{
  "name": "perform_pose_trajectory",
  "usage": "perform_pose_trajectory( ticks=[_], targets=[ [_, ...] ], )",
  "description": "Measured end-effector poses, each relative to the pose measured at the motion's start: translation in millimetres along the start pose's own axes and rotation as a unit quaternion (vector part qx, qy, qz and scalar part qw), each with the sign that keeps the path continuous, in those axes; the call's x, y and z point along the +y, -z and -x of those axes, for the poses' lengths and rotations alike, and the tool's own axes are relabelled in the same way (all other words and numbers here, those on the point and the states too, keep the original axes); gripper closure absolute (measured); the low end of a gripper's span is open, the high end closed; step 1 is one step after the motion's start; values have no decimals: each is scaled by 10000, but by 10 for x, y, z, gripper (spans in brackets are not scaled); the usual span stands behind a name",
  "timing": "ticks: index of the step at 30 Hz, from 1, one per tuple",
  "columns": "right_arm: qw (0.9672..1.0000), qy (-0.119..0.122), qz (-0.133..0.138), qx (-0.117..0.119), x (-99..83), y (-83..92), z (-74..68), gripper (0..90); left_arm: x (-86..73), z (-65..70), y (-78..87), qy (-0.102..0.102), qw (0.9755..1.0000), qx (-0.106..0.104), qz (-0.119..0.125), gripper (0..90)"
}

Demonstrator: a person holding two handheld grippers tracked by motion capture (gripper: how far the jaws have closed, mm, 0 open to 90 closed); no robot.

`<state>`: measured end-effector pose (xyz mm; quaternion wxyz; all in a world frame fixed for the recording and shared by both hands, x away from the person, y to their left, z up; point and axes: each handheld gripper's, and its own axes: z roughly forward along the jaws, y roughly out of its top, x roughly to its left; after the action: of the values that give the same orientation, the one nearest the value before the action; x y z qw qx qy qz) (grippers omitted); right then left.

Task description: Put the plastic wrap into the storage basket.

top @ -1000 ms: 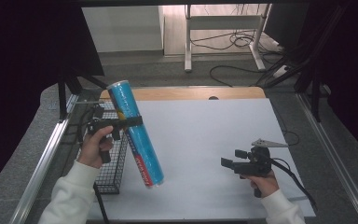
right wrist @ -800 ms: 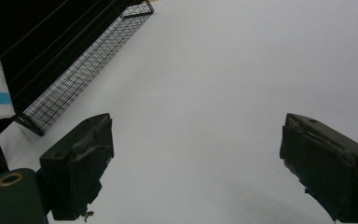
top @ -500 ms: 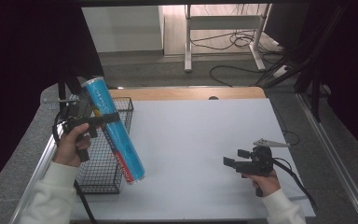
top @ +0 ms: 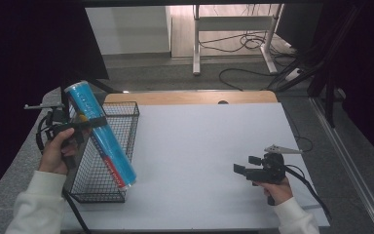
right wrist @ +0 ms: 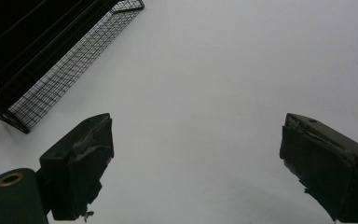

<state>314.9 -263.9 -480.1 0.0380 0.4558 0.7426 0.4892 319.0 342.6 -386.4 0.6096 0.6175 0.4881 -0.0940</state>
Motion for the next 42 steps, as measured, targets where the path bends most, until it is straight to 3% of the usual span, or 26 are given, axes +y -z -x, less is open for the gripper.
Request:
perform_pose_trajectory(
  ticks=[10,17,20,21,22,23,33,37,42],
  targets=[
    [10000,-8,-9,-24,2,-6,5,100,116,-110,324,6,9993,378,-29,320],
    [10000,-9,-10,-27,4,-11,10,100,161,-203,387,-12,9958,876,-281,321],
    [10000,-16,-3,-30,6,-9,12,100,116,-276,345,5,9927,1117,-457,321],
    [10000,-18,-2,-31,7,-8,12,100,116,-276,345,5,9927,1117,-457,321],
    [10000,-24,-2,-31,7,-7,12,100,87,-317,308,30,9907,1244,-551,321],
    [10000,-24,-2,-31,7,-7,12,100,87,-317,308,30,9907,1244,-551,321],
    [10000,-27,8,-46,11,-5,16,100,-20,-436,63,9,9796,1729,-1024,321],
    [10000,-30,8,-66,15,1,23,100,-25,-445,0,35,9787,1784,-1016,321],
    [10000,-59,23,-59,18,-1,25,100,5,-444,-118,173,9728,2093,-974,319]
  ],
)
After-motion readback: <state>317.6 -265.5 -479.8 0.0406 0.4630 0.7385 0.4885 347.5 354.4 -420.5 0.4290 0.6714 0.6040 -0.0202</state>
